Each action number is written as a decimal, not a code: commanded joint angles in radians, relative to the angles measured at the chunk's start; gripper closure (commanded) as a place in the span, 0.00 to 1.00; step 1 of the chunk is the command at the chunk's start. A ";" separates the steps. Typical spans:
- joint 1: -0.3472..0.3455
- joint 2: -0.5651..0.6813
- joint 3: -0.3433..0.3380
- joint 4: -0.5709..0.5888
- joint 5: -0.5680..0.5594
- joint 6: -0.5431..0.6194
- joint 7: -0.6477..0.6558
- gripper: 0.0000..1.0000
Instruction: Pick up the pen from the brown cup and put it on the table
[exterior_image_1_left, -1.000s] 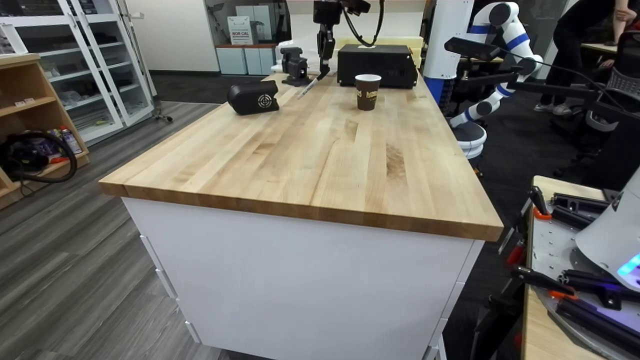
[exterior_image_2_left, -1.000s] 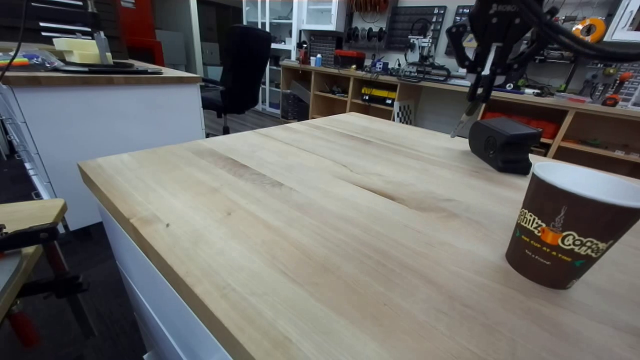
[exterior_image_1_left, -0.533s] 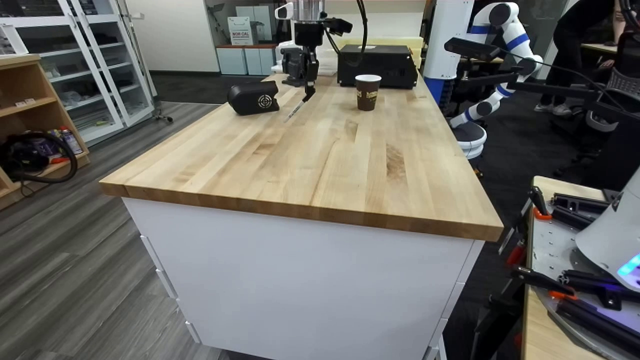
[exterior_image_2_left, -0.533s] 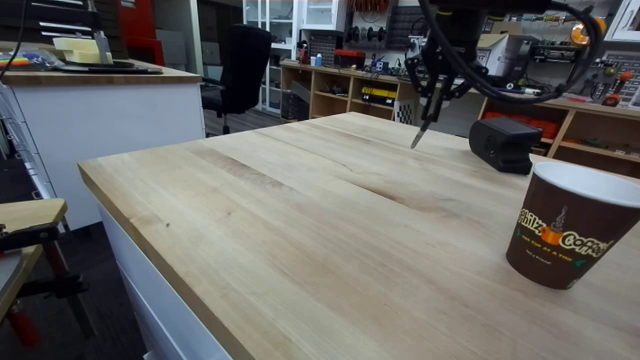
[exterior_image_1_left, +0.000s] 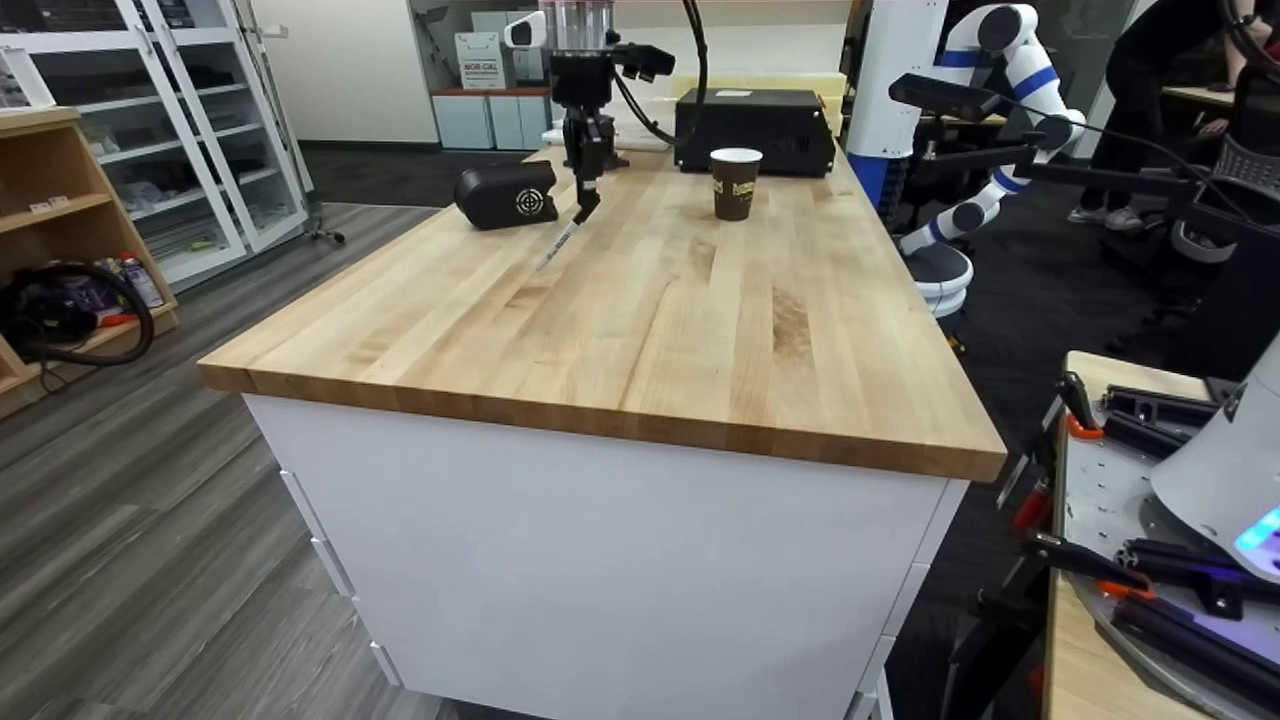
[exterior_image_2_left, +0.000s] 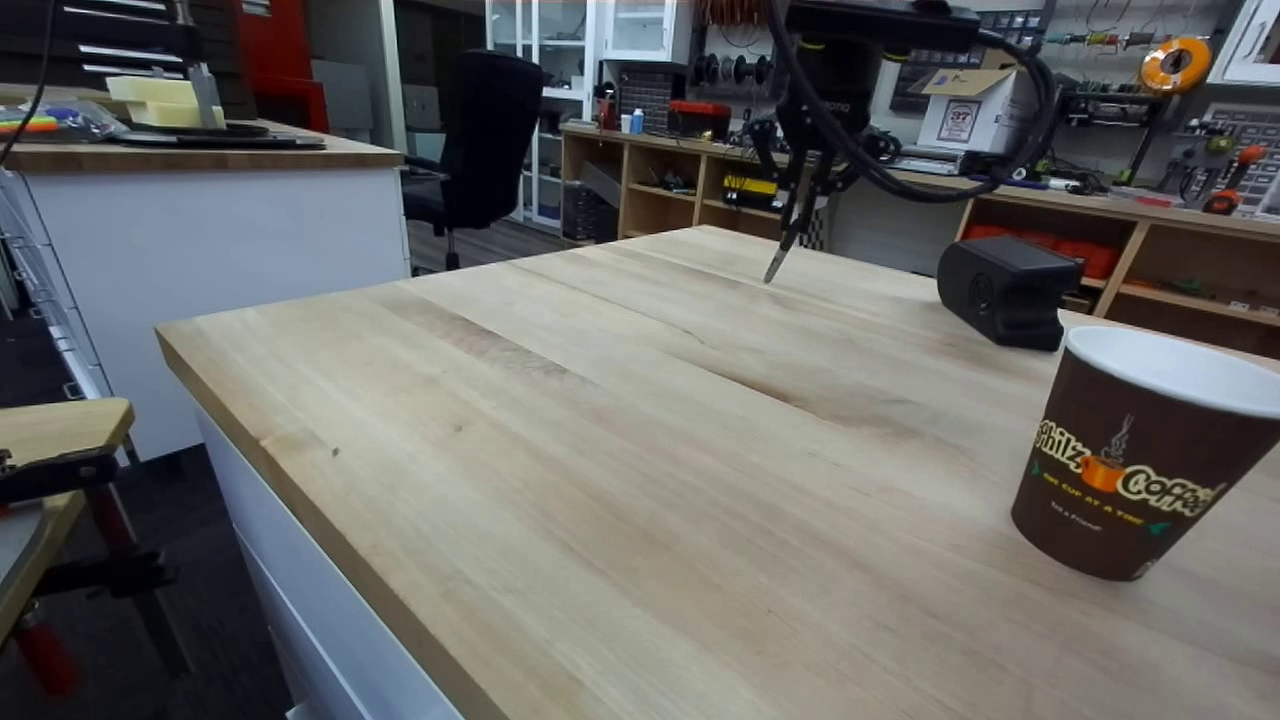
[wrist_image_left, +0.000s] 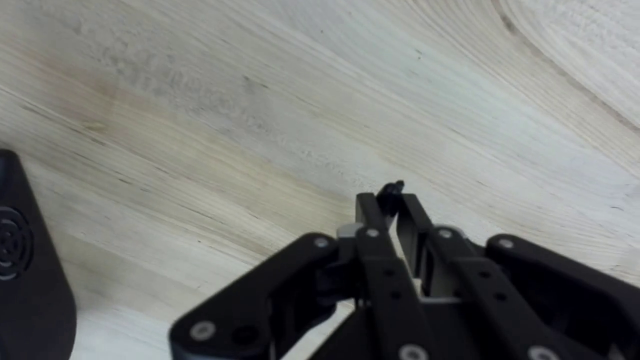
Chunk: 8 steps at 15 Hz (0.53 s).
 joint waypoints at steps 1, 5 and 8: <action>0.021 0.000 0.008 -0.004 -0.035 -0.002 0.039 0.55; 0.032 -0.002 0.009 -0.007 -0.047 -0.024 0.050 0.30; 0.031 -0.023 0.013 -0.024 -0.045 -0.067 0.049 0.11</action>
